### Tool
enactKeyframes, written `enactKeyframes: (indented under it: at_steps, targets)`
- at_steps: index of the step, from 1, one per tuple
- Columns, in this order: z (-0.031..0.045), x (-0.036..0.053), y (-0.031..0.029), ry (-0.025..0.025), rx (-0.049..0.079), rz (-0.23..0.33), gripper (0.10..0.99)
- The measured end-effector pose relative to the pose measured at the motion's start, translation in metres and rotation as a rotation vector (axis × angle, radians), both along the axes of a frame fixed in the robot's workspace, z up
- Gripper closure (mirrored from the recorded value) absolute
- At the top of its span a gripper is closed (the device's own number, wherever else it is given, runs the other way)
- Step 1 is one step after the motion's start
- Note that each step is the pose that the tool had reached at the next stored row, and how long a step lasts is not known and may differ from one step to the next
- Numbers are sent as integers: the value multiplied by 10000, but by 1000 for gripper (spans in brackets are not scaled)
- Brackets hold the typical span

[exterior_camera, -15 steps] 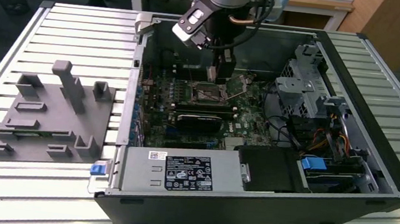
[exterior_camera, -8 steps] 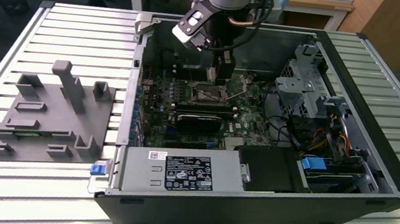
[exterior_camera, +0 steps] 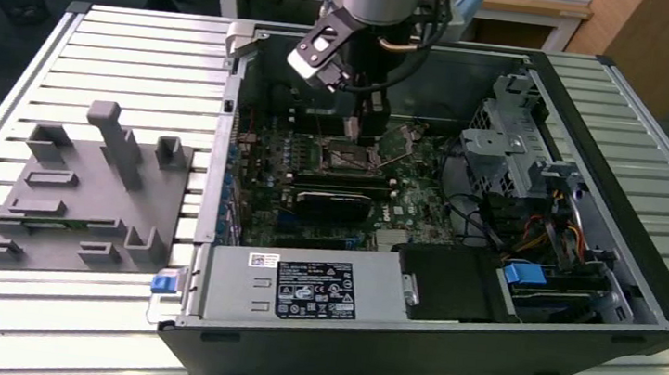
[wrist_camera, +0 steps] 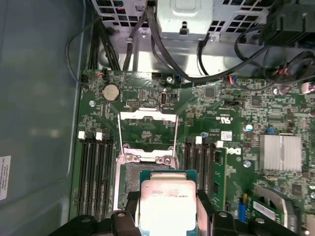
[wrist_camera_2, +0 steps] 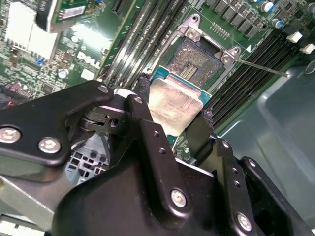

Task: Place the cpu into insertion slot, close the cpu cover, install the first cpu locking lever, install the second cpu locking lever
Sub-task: 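Place the cpu into insertion slot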

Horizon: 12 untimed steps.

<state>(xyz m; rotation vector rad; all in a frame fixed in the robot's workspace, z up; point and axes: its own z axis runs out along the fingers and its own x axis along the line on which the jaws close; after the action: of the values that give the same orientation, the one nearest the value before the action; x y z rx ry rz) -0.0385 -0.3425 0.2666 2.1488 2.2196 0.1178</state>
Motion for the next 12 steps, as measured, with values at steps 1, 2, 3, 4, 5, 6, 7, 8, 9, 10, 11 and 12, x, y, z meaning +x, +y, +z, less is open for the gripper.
enactKeyframes:
  at_steps: [1, 2, 3, 4, 5, 6, 7, 8, 9, 10, 11, 12]
  targets:
    - [-19, 0, 10, -1, -1, -45, 545]
    - [-37, 0, 19, -2, -8, -86, 545]
    - [-53, -2, 24, 0, -14, -111, 545]
    - [-67, -4, 27, 0, -20, -121, 545]
    - [-80, -4, 27, 0, -24, -122, 545]
    - [-91, -4, 28, 0, -23, -122, 545]
    - [-98, -4, 28, -1, -22, -122, 545]
    - [-104, -4, 28, -1, -23, -124, 545]
    - [-107, -4, 28, 0, -23, -125, 545]
    - [-110, -4, 28, 0, -24, -125, 545]
    - [-112, -4, 27, 1, -25, -126, 545]
    - [-113, -4, 27, 1, -26, -127, 545]
